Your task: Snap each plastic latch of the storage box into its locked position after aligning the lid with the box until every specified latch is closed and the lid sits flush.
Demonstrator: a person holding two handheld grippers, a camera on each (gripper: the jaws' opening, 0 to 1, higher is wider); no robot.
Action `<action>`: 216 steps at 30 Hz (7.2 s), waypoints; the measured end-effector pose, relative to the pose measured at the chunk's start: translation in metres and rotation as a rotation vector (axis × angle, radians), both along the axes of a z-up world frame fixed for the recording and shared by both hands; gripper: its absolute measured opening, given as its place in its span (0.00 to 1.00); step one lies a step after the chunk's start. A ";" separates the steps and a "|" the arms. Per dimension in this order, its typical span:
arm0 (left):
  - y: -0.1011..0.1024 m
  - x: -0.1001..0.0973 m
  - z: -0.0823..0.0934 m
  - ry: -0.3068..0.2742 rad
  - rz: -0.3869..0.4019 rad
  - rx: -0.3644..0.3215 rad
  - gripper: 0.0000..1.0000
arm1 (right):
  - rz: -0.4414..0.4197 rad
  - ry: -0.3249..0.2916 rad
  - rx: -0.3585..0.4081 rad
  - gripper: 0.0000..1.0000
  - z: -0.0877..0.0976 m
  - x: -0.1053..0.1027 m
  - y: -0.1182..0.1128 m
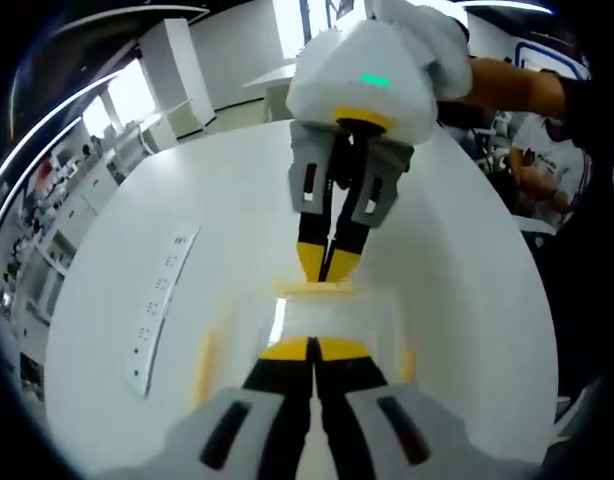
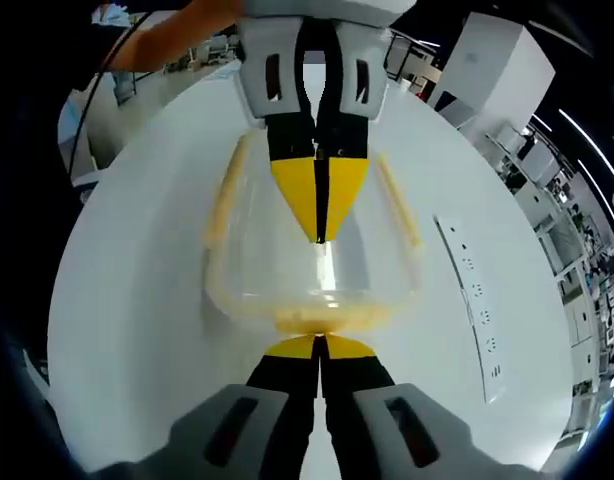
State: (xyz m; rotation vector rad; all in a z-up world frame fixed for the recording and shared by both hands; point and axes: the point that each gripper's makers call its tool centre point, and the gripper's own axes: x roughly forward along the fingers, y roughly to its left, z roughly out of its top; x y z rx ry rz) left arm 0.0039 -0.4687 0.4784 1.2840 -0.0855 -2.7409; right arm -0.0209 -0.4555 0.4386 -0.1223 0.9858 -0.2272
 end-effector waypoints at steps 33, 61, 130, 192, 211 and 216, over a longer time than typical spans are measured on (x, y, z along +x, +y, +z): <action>0.013 -0.004 -0.004 -0.028 -0.019 -0.020 0.00 | -0.008 0.043 0.039 0.00 -0.014 0.007 -0.007; -0.005 0.029 0.023 0.116 0.085 -0.073 0.05 | -0.052 -0.097 -0.051 0.00 0.002 -0.001 -0.014; -0.013 0.192 -0.018 0.131 0.279 0.018 0.00 | 0.134 -0.230 -0.015 0.00 0.039 0.188 -0.007; -0.013 0.175 -0.026 -0.017 0.031 0.054 0.00 | 0.074 -0.401 0.107 0.00 0.041 0.190 -0.009; -0.003 0.172 -0.035 -0.032 0.021 0.113 0.00 | 0.073 -0.409 0.080 0.00 0.040 0.187 -0.010; -0.010 0.175 -0.033 0.014 0.075 0.109 0.00 | 0.088 -0.409 0.050 0.00 0.041 0.188 -0.011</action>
